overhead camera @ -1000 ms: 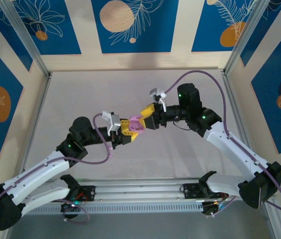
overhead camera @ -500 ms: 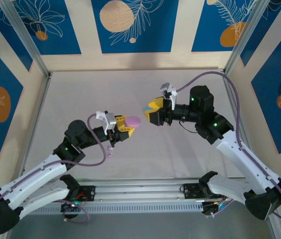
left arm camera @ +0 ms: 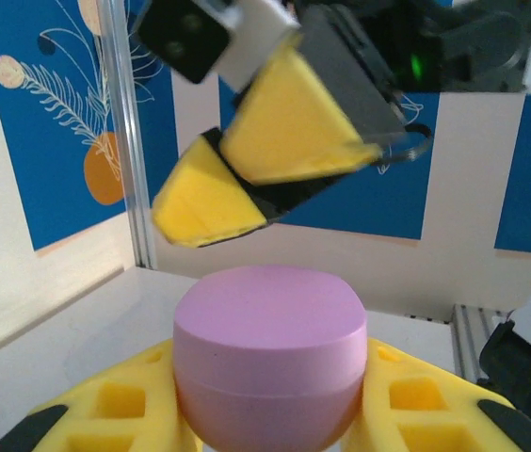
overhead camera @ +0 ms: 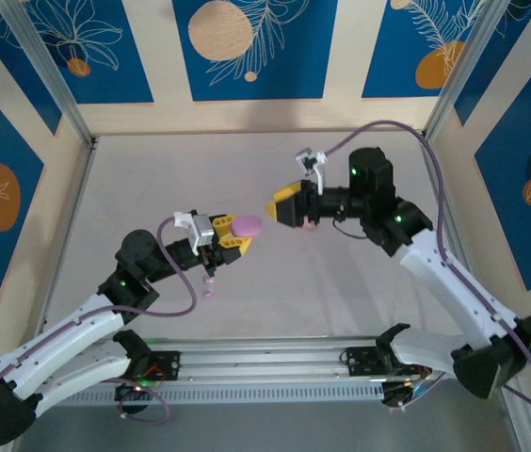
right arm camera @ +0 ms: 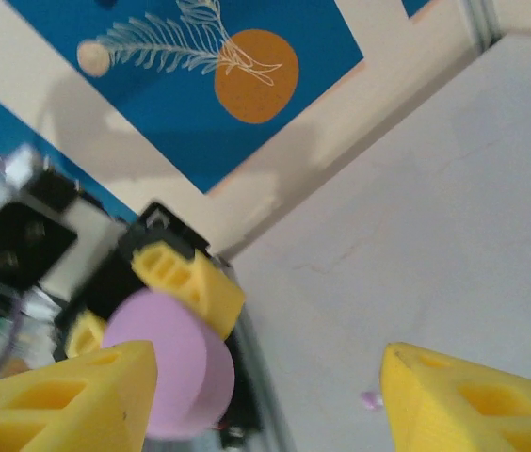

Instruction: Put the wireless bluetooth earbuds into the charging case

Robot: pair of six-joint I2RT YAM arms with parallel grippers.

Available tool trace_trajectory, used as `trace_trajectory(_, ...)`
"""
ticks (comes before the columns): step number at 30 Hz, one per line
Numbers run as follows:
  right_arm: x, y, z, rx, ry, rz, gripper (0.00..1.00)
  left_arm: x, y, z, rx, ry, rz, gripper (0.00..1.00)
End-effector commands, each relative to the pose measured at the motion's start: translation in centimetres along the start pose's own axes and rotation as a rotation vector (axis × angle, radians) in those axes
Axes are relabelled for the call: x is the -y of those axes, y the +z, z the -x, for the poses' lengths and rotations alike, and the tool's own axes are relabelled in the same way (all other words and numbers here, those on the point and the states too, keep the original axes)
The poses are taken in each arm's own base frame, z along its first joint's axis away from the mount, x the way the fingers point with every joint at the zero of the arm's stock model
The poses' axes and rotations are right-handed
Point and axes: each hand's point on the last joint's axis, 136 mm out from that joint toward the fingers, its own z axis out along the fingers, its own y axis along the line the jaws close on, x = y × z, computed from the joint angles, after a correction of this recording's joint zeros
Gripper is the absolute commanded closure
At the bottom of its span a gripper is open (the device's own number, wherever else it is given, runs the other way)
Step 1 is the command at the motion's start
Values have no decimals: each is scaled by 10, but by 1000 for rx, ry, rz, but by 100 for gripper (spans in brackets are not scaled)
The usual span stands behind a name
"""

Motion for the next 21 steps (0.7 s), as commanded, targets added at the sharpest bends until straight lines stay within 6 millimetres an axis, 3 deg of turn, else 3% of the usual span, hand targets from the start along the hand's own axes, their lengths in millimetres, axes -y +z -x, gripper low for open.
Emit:
trace_trajectory(1,-13,9,-10,-127,377,132,36,6,1,15,64,113,-24,76)
trace_trajectory(8,-27,23,-22,-212,481,226,38,1,5,18,79,158,-5,76)
trace_trajectory(16,-27,31,-38,-303,551,298,46,0,5,18,82,156,4,77)
trace_trajectory(21,-22,35,-39,-305,560,292,61,2,5,16,73,141,-11,76)
